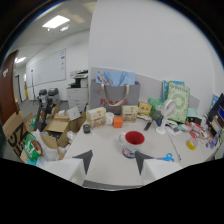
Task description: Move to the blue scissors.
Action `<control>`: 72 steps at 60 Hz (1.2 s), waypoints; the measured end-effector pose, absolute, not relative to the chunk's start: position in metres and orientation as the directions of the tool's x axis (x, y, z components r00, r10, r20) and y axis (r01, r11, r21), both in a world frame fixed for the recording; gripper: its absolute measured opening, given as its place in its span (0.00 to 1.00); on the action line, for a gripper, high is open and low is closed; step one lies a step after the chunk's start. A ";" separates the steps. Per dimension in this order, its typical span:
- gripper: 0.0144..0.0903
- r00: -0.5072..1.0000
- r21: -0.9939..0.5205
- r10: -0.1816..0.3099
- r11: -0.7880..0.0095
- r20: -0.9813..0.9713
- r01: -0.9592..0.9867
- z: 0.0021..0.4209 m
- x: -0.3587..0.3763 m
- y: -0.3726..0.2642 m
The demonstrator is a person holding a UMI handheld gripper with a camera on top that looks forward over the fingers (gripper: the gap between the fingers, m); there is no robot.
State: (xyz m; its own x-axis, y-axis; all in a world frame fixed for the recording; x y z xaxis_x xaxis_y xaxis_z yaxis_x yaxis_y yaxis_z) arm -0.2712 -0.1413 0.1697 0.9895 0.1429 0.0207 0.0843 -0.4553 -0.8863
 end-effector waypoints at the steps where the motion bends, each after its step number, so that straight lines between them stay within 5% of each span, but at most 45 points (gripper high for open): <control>1: 0.92 0.990 -0.886 0.143 -0.456 0.021 0.085 0.169 -0.271 -0.141; 16: 0.92 0.992 -0.865 0.124 -0.495 0.025 0.084 0.146 -0.233 -0.160; 46: 0.92 0.997 -0.802 -0.045 -0.597 0.057 0.019 0.080 -0.085 -0.152; 72: 0.92 0.999 -0.775 -0.009 -0.631 0.043 0.027 0.040 -0.050 -0.066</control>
State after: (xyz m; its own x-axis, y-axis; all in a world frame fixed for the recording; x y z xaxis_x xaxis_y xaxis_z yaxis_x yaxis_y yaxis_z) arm -0.0501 -0.0657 0.0404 0.9990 -0.0094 0.0428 0.0273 -0.6308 -0.7755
